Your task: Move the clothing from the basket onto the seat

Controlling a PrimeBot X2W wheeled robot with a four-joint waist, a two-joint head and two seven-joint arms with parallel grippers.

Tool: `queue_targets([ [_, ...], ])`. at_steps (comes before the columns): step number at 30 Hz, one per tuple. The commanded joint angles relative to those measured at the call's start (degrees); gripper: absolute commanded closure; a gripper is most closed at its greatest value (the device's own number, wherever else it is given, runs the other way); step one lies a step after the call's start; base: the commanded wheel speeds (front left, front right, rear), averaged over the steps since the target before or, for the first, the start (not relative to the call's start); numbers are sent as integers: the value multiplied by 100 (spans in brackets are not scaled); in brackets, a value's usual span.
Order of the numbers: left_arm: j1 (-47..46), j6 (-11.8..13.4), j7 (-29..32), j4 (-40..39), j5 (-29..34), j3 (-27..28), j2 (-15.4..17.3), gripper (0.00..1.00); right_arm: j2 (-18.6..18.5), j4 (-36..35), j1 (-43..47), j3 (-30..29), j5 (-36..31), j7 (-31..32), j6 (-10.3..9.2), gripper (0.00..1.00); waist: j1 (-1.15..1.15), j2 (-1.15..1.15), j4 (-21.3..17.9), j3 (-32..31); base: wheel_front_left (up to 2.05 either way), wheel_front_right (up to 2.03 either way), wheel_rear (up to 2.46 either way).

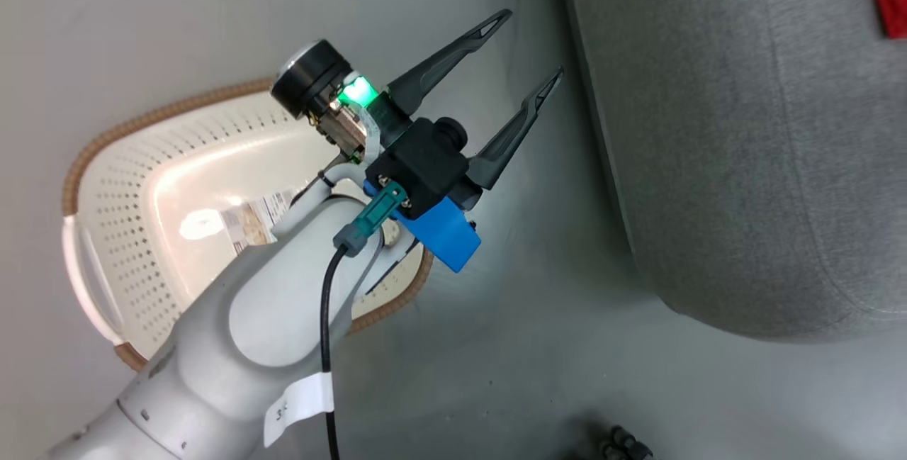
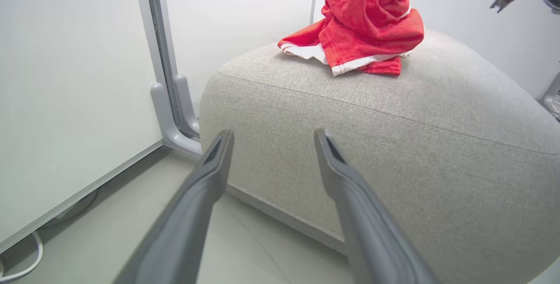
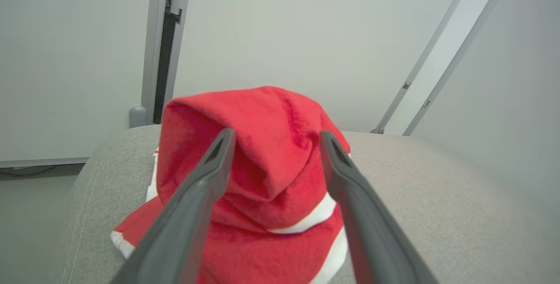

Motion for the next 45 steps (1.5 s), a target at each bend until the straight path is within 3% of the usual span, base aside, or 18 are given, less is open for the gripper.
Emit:
queue_targets([
  [1, 81, 26, -17, -34, -27, 28, -17, 0, 49, -62, 133, 20, 10, -2, -1, 0, 0, 0, 63, -356, 0, 0, 0],
  [12, 1109, 194, -16, -290, -164, 1121, -209, 0, 293, -1094, 1060, 1168, 69, -2, -1, 0, 0, 0, 518, -1745, 0, 0, 0],
  [22, 2141, 234, -17, -503, 25, 2305, -323, 0, 547, -1021, 1586, 1955, 135, -2, -1, 0, 0, 0, 1173, -2680, 0, 0, 0],
  [37, 3503, 181, -16, -640, 340, 3729, -564, 0, 851, -586, 2535, 2210, 179, -2, -1, 0, 0, 0, 1640, -3423, 0, 0, 0],
  [45, 3956, 114, -17, -662, 427, 4184, -729, 0, 989, -461, 3019, 2141, 218, -2, -1, 0, 0, 0, 1787, -3701, 0, 0, 0],
])
